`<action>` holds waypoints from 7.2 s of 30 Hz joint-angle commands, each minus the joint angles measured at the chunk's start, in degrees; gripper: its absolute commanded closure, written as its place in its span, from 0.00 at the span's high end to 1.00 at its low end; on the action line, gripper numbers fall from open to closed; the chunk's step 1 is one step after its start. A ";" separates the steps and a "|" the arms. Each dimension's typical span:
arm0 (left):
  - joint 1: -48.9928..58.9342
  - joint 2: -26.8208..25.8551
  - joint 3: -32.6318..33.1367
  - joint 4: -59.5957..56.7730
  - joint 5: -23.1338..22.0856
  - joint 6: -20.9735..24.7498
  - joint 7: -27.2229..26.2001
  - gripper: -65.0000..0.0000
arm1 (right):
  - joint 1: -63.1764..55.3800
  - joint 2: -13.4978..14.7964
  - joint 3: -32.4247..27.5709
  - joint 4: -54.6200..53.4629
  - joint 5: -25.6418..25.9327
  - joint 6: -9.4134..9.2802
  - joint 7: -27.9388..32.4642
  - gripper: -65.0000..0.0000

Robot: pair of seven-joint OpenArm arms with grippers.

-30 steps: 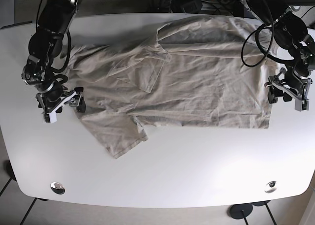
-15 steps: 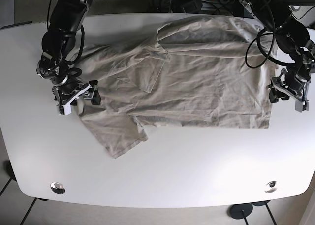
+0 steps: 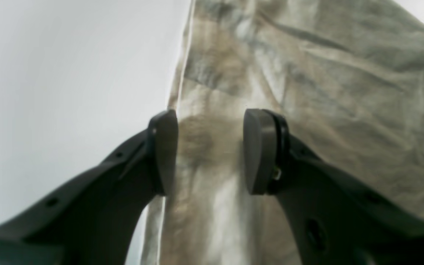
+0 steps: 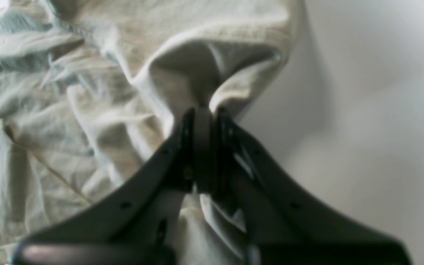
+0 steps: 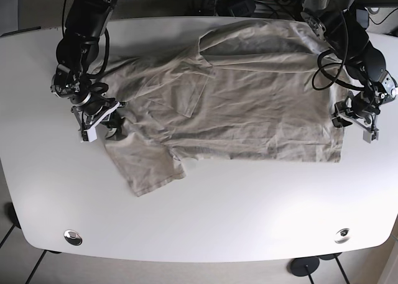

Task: Fold the T-shirt properly
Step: 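Release the shirt edge and grasp its side edges with both grippers, then lift the beige shirt with both grippers and fling it flat again, then release the edge and grasp the shirt's side edges with both grippers, then lift the beige shirt with both grippers and swing it toward the robot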

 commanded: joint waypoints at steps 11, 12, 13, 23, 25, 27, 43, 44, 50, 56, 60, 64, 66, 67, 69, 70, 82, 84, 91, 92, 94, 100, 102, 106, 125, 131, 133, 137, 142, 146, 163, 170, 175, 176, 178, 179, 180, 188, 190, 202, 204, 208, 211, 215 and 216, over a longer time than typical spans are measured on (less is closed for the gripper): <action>-0.98 -5.88 9.00 -0.49 -0.71 0.02 -6.42 0.63 | 0.96 0.38 0.19 1.94 0.36 0.11 -0.03 0.03; -0.89 -6.31 9.96 -0.41 -0.71 0.02 -7.65 0.63 | 0.96 0.38 0.19 1.94 0.36 0.11 -0.03 0.03; -0.80 -6.84 10.58 -0.41 -0.71 0.02 -8.79 0.62 | 0.96 0.38 0.19 1.94 0.36 0.11 -0.03 0.03; -1.42 -8.07 15.94 -7.00 -1.07 -0.24 -11.16 0.63 | 0.96 0.38 0.27 1.85 0.36 0.11 0.06 0.03; -1.42 -8.07 17.70 -9.20 -1.07 -0.24 -12.75 0.63 | 0.96 0.38 0.27 1.94 0.36 0.11 0.06 0.03; -1.77 -7.72 17.79 -11.75 -1.07 -0.24 -13.54 0.62 | 0.96 0.38 0.27 1.85 0.36 0.11 0.06 0.03; 3.77 -7.63 15.24 10.50 -8.19 -5.34 -7.38 0.00 | -6.42 -3.14 0.27 19.17 0.36 0.11 -3.02 0.03; 5.09 -7.55 14.01 15.42 -9.24 -5.34 -5.27 0.00 | -8.18 -3.49 0.27 22.95 0.36 0.11 -4.77 0.03; 7.11 -7.63 10.58 25.09 -12.76 -5.16 -1.85 0.00 | -10.29 -3.05 0.27 30.68 0.27 0.11 -6.01 0.03; -3.70 -7.63 16.12 21.05 -12.58 -4.37 -1.85 0.00 | 3.34 0.47 -0.08 25.32 -0.08 0.11 -11.28 0.03; -16.54 -7.55 20.25 12.17 -12.93 -0.15 -1.85 0.00 | 17.49 3.02 -0.34 16.62 -0.08 0.11 -14.18 0.03; -33.07 -7.90 24.29 1.79 -12.49 -0.06 -2.11 0.00 | 35.25 6.97 -2.01 6.16 -0.08 0.11 -16.11 0.03; -41.24 -8.07 26.58 -3.75 -12.41 0.02 -2.37 0.00 | 43.78 9.43 -5.88 0.62 -0.08 0.11 -15.85 0.03; -45.20 -8.07 27.63 -6.03 -12.41 0.02 -3.08 0.00 | 48.17 10.22 -7.20 -1.58 0.18 0.11 -15.85 0.03; -51.53 -9.13 29.92 -9.81 -12.41 0.02 -5.89 0.00 | 56.17 11.02 -9.05 -4.57 -0.08 0.11 -15.85 0.03; -54.61 -10.18 31.68 -11.39 -12.41 0.02 -7.03 0.00 | 59.86 11.19 -10.10 -6.06 -0.08 0.11 -15.85 0.03; -47.84 -16.51 32.38 -12.80 -17.95 -0.33 -9.05 0.00 | 53.09 13.65 -7.46 4.22 0.45 0.46 -21.21 0.03; -37.46 -18.71 28.51 -5.24 -21.46 -0.06 -7.21 0.00 | 42.81 13.13 -3.86 13.63 0.45 0.63 -25.26 0.03; -4.23 -16.42 15.94 12.25 -24.63 -0.15 -6.68 0.00 | 8.52 5.57 4.93 30.77 0.54 0.72 -24.47 0.03; -0.80 -15.63 14.36 13.57 -24.71 -0.24 -6.68 0.00 | 4.48 4.60 5.90 31.83 0.54 0.81 -24.20 0.03; 5.44 -14.05 11.19 15.86 -24.71 -0.33 -6.77 0.00 | -2.20 2.58 7.39 33.50 0.54 2.92 -23.41 0.03; 19.50 -11.24 4.78 23.51 -24.71 -0.42 -6.68 0.00 | -15.30 -2.35 11.44 34.11 0.45 4.68 -23.15 0.03; 22.67 -10.18 3.19 25.27 -24.71 -0.42 -6.68 0.00 | -17.85 -3.05 12.67 34.11 0.45 4.68 -23.15 0.03; 29.53 -9.48 0.03 28.87 -24.71 -0.42 -6.59 0.00 | -23.30 -4.10 13.55 36.31 0.45 4.68 -23.15 0.03; 39.99 -3.59 -2.17 37.22 -24.63 -5.52 -6.59 0.51 | -27.52 -4.63 18.47 38.33 14.51 4.68 -23.15 0.64; 31.46 -3.59 -2.08 39.07 -24.45 -5.60 -6.50 0.51 | -14.51 1.43 13.28 30.68 14.07 4.06 -23.24 0.64; 26.98 -3.68 -1.55 38.10 -24.10 -5.52 -6.50 0.51 | -7.39 4.60 10.73 22.68 13.99 3.98 -23.06 0.64; 18.89 -3.33 2.84 36.43 -15.31 -5.52 -6.50 0.51 | 5.09 9.35 6.78 7.65 10.38 4.06 -20.77 0.65; 10.98 -3.15 8.73 33.18 -6.34 -5.52 -6.68 0.51 | 15.38 12.95 -3.42 -9.58 2.38 4.68 -8.91 0.65; 9.39 -3.24 9.00 30.89 -6.17 -5.52 -6.77 0.51 | 18.63 14.36 -4.03 -20.92 2.21 4.68 -2.75 0.65; 8.78 -3.59 8.82 25.88 -6.08 -5.52 -6.94 0.51 | 14.24 8.91 -7.99 -18.64 2.29 4.06 -1.17 0.41; 8.60 -3.68 9.17 25.00 -5.99 -5.52 -6.68 0.52 | 14.33 8.91 -7.99 -18.37 2.29 4.06 -0.03 0.03; -1.15 -5.79 9.08 9.70 -0.89 -5.52 -9.32 0.52 | 14.06 8.91 -7.99 -17.32 2.29 4.06 1.29 0.03; -2.74 -6.05 9.08 6.63 0.43 -5.52 -11.34 0.52 | 14.15 8.91 -7.99 -17.32 2.29 4.06 1.29 0.03; -5.29 -7.28 9.17 -0.05 2.63 -5.52 -15.74 0.52 | 14.15 8.91 -8.08 -17.32 2.29 4.06 1.29 0.03; -6.69 -7.63 9.17 -3.39 3.33 -5.52 -17.41 0.52 | 14.24 8.91 -8.17 -17.32 2.29 4.06 1.29 0.03; -9.07 -7.72 9.17 -8.14 3.94 -5.60 -18.99 0.52 | 14.24 8.91 -8.17 -17.32 2.29 4.06 1.29 0.03; -12.32 -9.22 14.53 -23.70 4.82 -5.52 -27.34 0.52 | 14.15 8.82 -7.99 -17.32 2.29 4.06 1.38 0.03; -12.58 -9.22 14.62 -26.60 4.65 -5.52 -27.34 0.52 | 14.15 8.82 -7.99 -17.49 2.29 4.06 1.47 0.03; -15.48 -8.69 14.97 -36.27 4.65 -1.21 -27.34 0.51 | 14.41 9.17 -7.99 -17.23 2.29 4.06 1.56 0.03; -15.48 -7.28 15.15 -36.19 5.09 -1.12 -27.34 0.42 | 14.41 8.99 -7.99 -17.23 2.29 4.06 1.56 0.03; -16.72 -7.02 16.91 -36.10 5.00 2.75 -27.34 0.00 | 14.41 8.91 -7.99 -17.23 2.29 4.06 1.56 0.03; -16.63 -6.93 16.82 -32.67 4.65 -0.86 -27.16 0.00 | 15.03 8.91 -7.99 -16.53 2.38 4.06 1.38 0.03; -14.08 -6.75 16.73 -22.38 4.56 -4.72 -21.80 0.00 | 12.66 8.91 -7.90 -8.97 2.38 4.06 -0.91 0.03; -13.46 -6.75 16.64 -19.48 4.56 -5.16 -20.31 0.00 | 11.86 8.82 -7.90 -6.77 2.56 4.06 -1.61 0.03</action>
